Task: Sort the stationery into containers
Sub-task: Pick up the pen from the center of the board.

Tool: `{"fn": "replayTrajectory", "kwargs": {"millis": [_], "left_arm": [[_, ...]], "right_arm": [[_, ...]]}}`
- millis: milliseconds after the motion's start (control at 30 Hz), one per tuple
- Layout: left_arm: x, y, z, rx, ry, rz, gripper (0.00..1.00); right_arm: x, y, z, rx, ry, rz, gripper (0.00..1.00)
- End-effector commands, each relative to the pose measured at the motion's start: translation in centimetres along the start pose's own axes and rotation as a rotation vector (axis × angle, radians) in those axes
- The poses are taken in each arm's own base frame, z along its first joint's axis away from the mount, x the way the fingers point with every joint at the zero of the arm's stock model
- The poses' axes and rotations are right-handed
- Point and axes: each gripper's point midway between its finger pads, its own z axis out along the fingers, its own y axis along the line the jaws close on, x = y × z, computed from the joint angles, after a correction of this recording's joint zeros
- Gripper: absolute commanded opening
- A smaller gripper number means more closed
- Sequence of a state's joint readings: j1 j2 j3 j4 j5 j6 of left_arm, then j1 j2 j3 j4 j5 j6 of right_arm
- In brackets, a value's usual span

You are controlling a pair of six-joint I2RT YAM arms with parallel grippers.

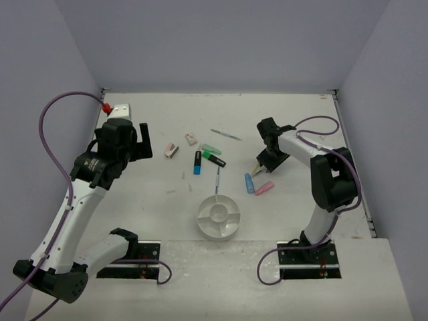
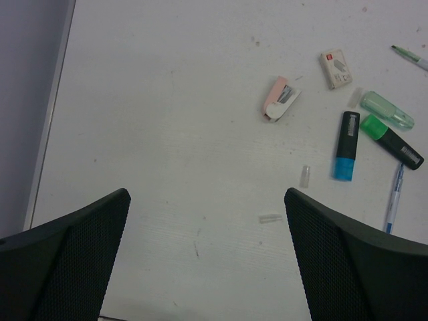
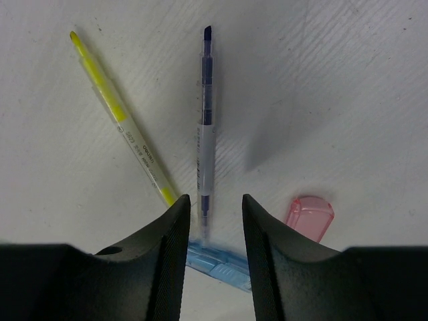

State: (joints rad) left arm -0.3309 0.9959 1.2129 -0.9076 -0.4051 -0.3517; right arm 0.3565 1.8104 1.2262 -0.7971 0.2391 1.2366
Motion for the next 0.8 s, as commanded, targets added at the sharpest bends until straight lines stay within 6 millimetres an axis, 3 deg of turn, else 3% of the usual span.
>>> {"fn": "replayTrajectory", "kwargs": {"millis": [0, 233, 400, 633, 767], "left_arm": [[0.2, -0.4, -0.4, 0.034, 0.0, 0.021, 1.0], [0.2, -0.7, -0.5, 0.053, 0.006, 0.028, 1.0], [0.3, -1.0, -0.6, 0.063, 0.008, 0.036, 1.0], [0.0, -0.9, -0.6, 0.051, 0.003, 0.044, 1.0], [-0.2, -0.6, -0.6, 0.035, -0.003, 0.039, 1.0]], "right_arm": [[-0.7, 1.7, 0.1, -0.022, -0.02, 0.054, 0.38], [0.1, 1.3, 2.0, 0.002, -0.003, 0.052, 0.37], [0.5, 1.4, 2.7, -0.002, 0.008, 0.054, 0.26], [0.3, 1.3, 2.4, -0.009, 0.016, 0.081, 0.1], [-1.0, 1.2, 0.6, -0.034, -0.026, 0.102, 0.05]]}}
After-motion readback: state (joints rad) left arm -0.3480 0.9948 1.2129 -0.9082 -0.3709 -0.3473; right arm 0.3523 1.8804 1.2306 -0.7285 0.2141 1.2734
